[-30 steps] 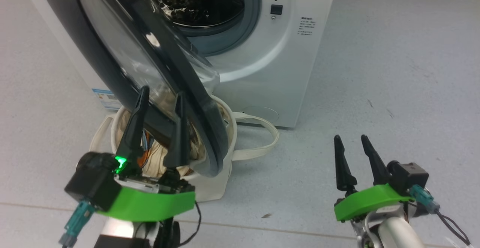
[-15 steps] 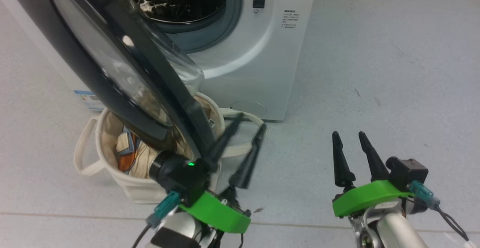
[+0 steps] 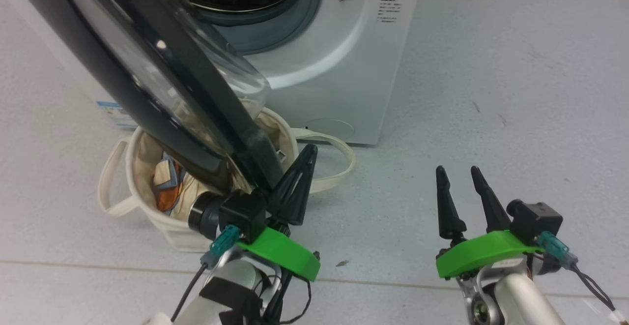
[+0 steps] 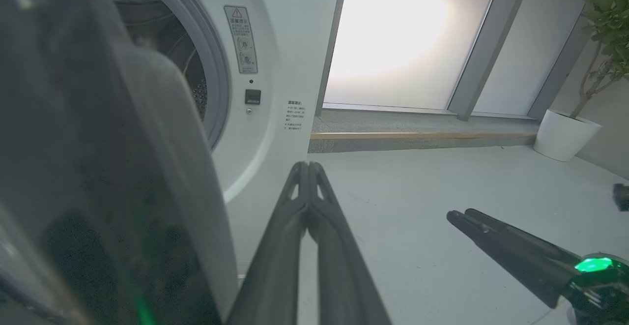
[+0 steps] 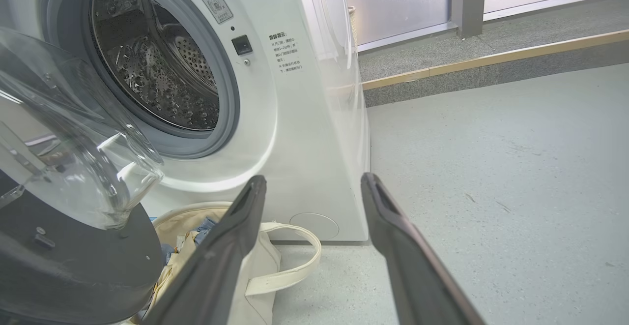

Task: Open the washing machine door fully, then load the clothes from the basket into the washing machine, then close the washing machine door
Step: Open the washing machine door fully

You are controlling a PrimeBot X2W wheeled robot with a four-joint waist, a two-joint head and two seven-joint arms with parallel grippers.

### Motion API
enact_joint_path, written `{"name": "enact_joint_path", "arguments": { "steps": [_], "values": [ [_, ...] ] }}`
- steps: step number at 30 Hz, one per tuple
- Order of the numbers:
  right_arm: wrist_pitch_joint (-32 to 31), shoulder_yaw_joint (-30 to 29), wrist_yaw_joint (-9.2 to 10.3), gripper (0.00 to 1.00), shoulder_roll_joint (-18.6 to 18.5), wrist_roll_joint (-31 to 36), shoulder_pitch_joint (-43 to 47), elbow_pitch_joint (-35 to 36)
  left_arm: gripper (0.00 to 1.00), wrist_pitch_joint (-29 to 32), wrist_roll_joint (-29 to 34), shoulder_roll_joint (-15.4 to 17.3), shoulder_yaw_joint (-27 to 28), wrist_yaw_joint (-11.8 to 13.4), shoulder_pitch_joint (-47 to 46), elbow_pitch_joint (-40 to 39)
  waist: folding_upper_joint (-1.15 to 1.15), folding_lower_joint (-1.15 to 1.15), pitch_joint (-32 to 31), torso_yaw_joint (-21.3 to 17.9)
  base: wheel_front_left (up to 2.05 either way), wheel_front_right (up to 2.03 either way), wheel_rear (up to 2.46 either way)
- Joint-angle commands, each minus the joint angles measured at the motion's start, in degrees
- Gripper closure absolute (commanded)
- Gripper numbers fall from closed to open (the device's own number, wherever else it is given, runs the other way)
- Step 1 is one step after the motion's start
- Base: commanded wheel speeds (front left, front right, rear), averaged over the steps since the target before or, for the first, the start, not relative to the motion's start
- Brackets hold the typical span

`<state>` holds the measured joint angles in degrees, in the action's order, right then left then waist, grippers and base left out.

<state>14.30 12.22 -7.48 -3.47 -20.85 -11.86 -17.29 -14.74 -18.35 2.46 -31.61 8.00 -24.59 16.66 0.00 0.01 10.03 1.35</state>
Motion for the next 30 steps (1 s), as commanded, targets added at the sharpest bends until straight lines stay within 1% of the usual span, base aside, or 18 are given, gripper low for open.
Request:
{"name": "enact_joint_path", "arguments": {
  "steps": [1,8,12,20,22,30],
  "values": [
    [0.70,1.07,-0.01,0.00,0.58,-0.10,-2.09,1.83,1.00,-0.26,-0.44,0.42,2.09,0.44,-1.73,-1.69,0.00,-0.01,0.20,0.75,0.00,0.00,0.00],
    [0.70,1.20,-0.01,0.00,0.58,0.45,-2.04,1.50,1.00,-0.26,-1.10,0.42,3.17,1.30,-0.06,-2.15,0.00,-0.01,0.11,4.48,0.00,0.00,0.00],
    [0.70,1.30,-0.01,0.00,0.59,0.51,-1.73,1.31,1.00,-0.26,-1.27,0.42,3.83,1.39,1.23,-2.38,0.00,-0.01,-0.33,7.23,0.00,0.00,0.00],
    [0.70,1.79,-0.01,0.00,0.59,0.60,-0.83,-0.16,1.00,-0.26,-2.27,0.42,4.45,1.37,4.54,-2.08,0.00,-0.01,-1.96,15.39,0.00,0.00,0.00],
    [0.70,1.79,-0.01,0.00,0.59,-0.46,-0.38,-0.48,1.00,-0.26,-2.33,0.42,4.50,1.41,5.37,-1.72,0.00,-0.01,-2.61,17.62,0.00,0.00,0.00],
    [0.70,1.73,-0.01,0.00,0.59,-2.33,1.02,-1.51,1.00,-0.26,-2.61,0.42,5.92,2.82,9.22,-1.29,0.00,-0.01,-4.27,25.36,0.00,0.00,0.00]
  ]
}}
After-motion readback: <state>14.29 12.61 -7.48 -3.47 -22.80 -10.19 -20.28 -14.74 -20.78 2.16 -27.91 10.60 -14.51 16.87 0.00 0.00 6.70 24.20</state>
